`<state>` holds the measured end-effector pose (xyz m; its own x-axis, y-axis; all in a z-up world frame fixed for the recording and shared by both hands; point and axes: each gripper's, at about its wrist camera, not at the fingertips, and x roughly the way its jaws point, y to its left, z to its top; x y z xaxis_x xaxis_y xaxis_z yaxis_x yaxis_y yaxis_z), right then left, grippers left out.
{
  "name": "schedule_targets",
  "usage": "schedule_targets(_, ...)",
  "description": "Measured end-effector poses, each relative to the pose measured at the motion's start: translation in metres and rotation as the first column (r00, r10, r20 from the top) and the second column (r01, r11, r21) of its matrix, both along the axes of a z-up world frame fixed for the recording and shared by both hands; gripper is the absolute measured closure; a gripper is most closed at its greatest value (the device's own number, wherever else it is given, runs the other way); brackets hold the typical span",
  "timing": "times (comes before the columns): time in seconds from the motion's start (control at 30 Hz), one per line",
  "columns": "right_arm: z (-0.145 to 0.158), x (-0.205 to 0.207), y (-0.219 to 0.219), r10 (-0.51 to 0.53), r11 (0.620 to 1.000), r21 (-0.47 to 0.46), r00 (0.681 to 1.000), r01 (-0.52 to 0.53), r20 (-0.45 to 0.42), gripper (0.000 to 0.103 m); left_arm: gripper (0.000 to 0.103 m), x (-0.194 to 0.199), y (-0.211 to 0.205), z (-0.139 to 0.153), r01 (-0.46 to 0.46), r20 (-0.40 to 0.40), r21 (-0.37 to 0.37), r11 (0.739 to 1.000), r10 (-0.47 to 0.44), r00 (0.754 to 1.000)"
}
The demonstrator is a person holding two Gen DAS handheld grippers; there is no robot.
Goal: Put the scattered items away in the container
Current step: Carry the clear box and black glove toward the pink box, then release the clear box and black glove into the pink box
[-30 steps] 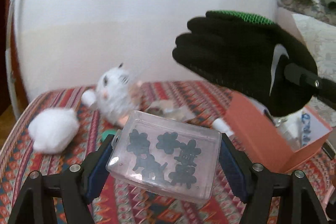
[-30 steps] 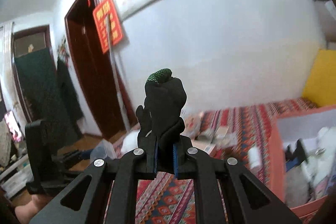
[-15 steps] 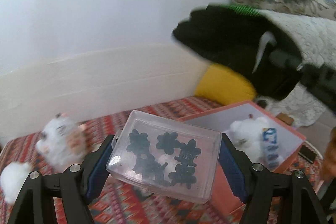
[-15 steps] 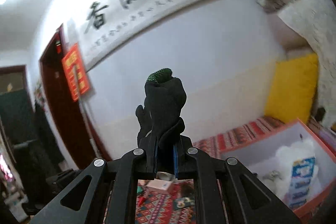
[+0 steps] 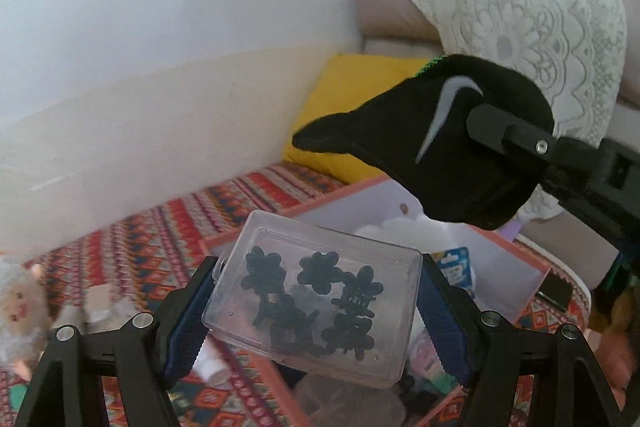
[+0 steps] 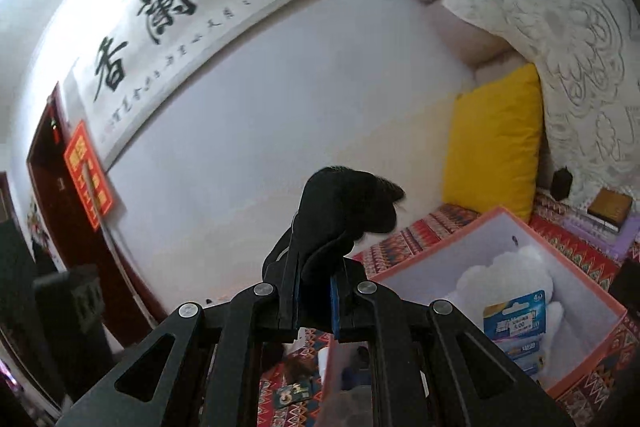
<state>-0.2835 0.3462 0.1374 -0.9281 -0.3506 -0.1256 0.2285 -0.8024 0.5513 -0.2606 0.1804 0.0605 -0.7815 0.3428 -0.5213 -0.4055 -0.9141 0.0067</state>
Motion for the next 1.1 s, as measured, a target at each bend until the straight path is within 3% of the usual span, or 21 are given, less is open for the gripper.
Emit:
schedule_targets(0.17, -0.011, -0.023, 0.008, 0.0, 1.0, -0.029, 0.999, 0.001, 0.032, 0.092, 0.024, -0.015, 0.01, -0.023, 0.015, 0.064, -0.012, 1.0, -0.014, 0.998)
schedule_targets(0.3, -0.019, -0.041, 0.004, 0.005, 1.0, -0.001, 0.997, -0.005, 0.074, 0.09, 0.024, -0.025, 0.015, -0.039, 0.025, 0.114, -0.023, 0.999, -0.022, 0.993)
schedule_targets(0.33, -0.025, -0.05, 0.001, -0.006, 1.0, 0.028, 0.991, 0.003, 0.133, 0.08, 0.022, -0.027, 0.016, -0.043, 0.028, 0.127, -0.025, 0.999, -0.024, 0.992)
schedule_targets(0.37, -0.032, -0.059, -0.001, -0.026, 0.999, 0.05, 0.981, 0.017, 0.194, 0.049, 0.019, -0.029, 0.017, -0.047, 0.03, 0.139, -0.028, 0.999, -0.026, 0.99)
schedule_targets(0.43, -0.048, -0.069, 0.0, -0.088, 0.995, 0.069, 0.95, 0.071, 0.301, 0.001, 0.012, -0.034, 0.019, -0.055, 0.036, 0.164, -0.032, 0.999, -0.03, 0.986)
schedule_targets(0.5, -0.058, -0.074, 0.008, -0.128, 0.992, 0.058, 0.927, 0.115, 0.352, 0.0, 0.008, -0.038, 0.022, -0.063, 0.041, 0.189, -0.037, 0.998, -0.033, 0.981)
schedule_targets(0.57, -0.061, -0.074, 0.016, -0.131, 0.991, 0.034, 0.922, 0.128, 0.364, 0.0, 0.005, -0.036, 0.012, -0.062, 0.039, 0.199, 0.008, 0.999, -0.04, 0.979)
schedule_targets(0.77, -0.042, -0.053, 0.019, -0.171, 0.984, 0.001, 0.945, 0.178, 0.278, 0.0, 0.002, -0.022, -0.02, -0.042, 0.013, 0.181, 0.12, 0.993, -0.034, 0.983)
schedule_targets(1.1, 0.001, -0.027, -0.05, -0.108, 0.994, 0.044, 0.981, 0.102, 0.159, 0.0, 0.002, 0.022, -0.077, -0.006, -0.013, 0.062, 0.145, 0.989, 0.004, 0.998)
